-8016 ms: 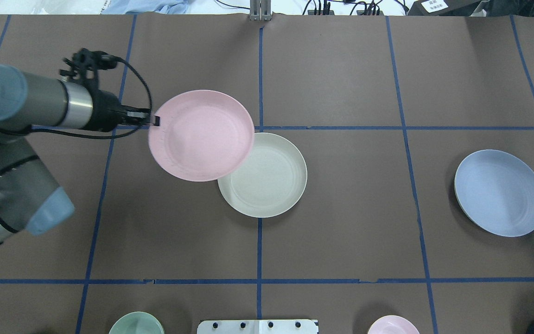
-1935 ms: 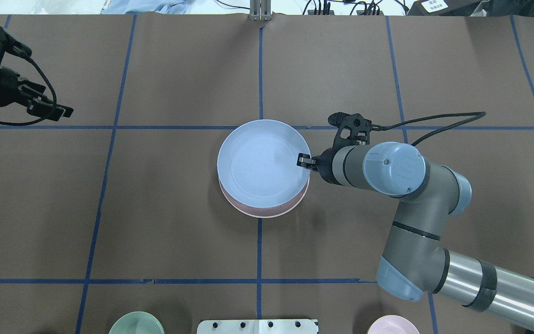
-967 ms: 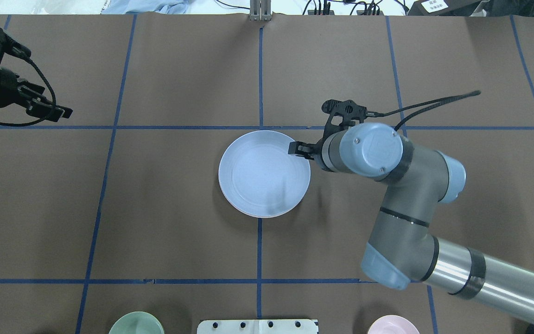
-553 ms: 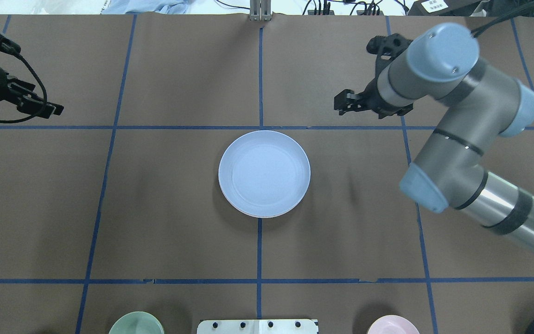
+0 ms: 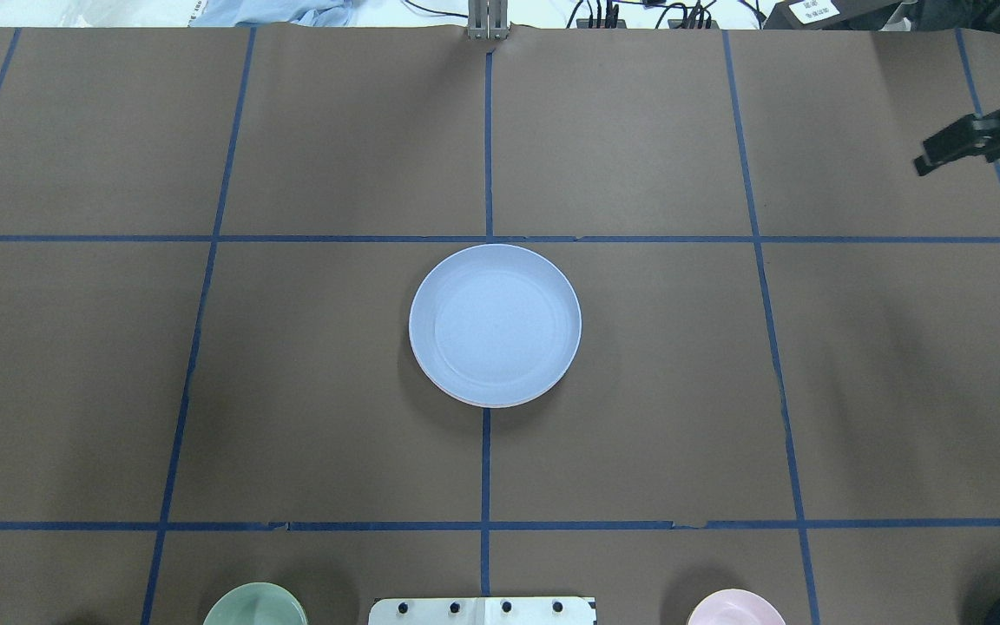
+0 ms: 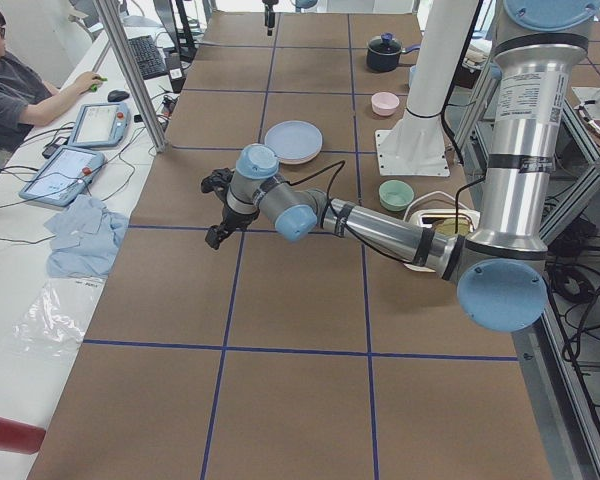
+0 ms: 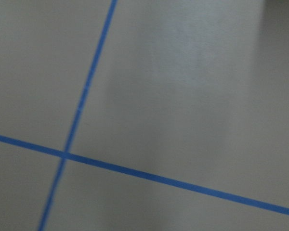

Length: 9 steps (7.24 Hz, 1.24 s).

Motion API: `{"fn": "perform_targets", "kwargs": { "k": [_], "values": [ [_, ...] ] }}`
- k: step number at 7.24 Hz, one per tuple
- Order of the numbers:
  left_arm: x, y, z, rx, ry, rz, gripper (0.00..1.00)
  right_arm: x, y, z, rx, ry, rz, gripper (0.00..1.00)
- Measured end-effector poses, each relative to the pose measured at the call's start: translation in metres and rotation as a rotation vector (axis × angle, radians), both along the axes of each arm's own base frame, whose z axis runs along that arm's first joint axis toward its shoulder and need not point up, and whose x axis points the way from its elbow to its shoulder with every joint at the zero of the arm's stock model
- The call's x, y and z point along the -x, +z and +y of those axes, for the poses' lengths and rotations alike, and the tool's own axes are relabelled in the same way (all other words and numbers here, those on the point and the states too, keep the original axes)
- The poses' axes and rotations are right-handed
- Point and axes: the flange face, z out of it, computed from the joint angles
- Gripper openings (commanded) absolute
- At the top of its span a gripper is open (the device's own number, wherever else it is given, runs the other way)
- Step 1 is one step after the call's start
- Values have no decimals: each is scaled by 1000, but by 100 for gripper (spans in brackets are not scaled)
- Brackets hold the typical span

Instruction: Stack three plates with pink and blue

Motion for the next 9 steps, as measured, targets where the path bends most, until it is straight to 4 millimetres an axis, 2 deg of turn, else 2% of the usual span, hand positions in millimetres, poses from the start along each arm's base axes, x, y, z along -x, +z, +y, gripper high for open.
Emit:
{"fn": "perform_targets", "kwargs": {
  "k": [1, 2, 3, 4, 5, 7, 9],
  "values": [
    [36, 24, 10, 16, -16, -43, 100, -49, 51, 21, -11, -26, 28, 100],
    [59, 42, 22, 39, -35, -64, 100, -79, 98, 50, 5, -45, 50, 100],
    [86, 60, 27, 67, -83, -79, 100, -97, 134, 78, 32, -47, 64, 100],
    [116, 81, 29, 115, -150, -84, 100, -109, 149, 92, 43, -32, 69, 100],
    [133, 100, 29, 193, -195, -75, 100, -116, 151, 96, 40, -17, 69, 100],
    [134, 132, 38, 396, -171, 20, 100, -125, 147, 93, 48, 5, 72, 100],
    [132, 150, 53, 569, -156, 68, 100, -144, 142, 93, 116, 36, 82, 100]
  ]
}}
